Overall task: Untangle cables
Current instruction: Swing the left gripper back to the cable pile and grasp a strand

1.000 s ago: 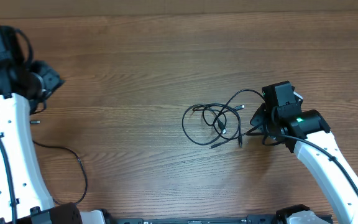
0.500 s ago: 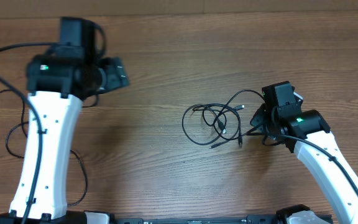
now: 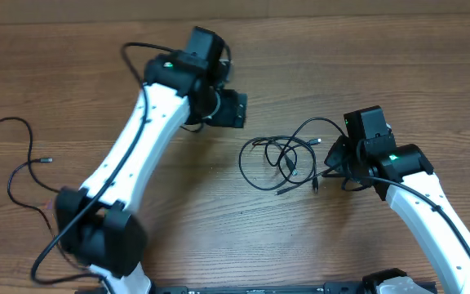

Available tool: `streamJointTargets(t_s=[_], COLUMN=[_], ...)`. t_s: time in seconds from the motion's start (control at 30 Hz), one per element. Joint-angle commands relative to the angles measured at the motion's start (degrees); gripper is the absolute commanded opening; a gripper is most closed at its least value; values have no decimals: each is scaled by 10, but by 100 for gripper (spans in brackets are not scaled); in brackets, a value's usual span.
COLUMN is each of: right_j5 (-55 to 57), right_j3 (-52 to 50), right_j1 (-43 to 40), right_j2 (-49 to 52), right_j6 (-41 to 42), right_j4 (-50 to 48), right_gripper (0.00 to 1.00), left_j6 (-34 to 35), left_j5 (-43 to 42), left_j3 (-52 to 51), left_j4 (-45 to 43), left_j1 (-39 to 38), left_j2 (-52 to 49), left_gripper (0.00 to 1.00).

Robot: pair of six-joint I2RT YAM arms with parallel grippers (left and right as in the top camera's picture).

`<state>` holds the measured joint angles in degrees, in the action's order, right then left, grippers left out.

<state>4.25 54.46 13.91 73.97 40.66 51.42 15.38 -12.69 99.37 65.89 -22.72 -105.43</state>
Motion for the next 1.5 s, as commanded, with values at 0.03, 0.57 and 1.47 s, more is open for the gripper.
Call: streamJointTargets(t_s=[0.03, 0.57, 1.47], right_j5=[-3, -5, -5], right_j3=[8, 8, 8], right_j1=[-2, -2, -2], right_j2=[-7, -7, -7], right_j6=[-6, -6, -6], right_j4=[2, 2, 2], right_gripper=[4, 4, 4], left_j6=[-85, -142, -193], left_j5=[-96, -189, -78], left_j3=[-3, -3, -61], left_j4=[-19, -60, -140], left_j1=[-25, -48, -92], left_j2=[-54, -134, -133], left_gripper=[85, 82, 49])
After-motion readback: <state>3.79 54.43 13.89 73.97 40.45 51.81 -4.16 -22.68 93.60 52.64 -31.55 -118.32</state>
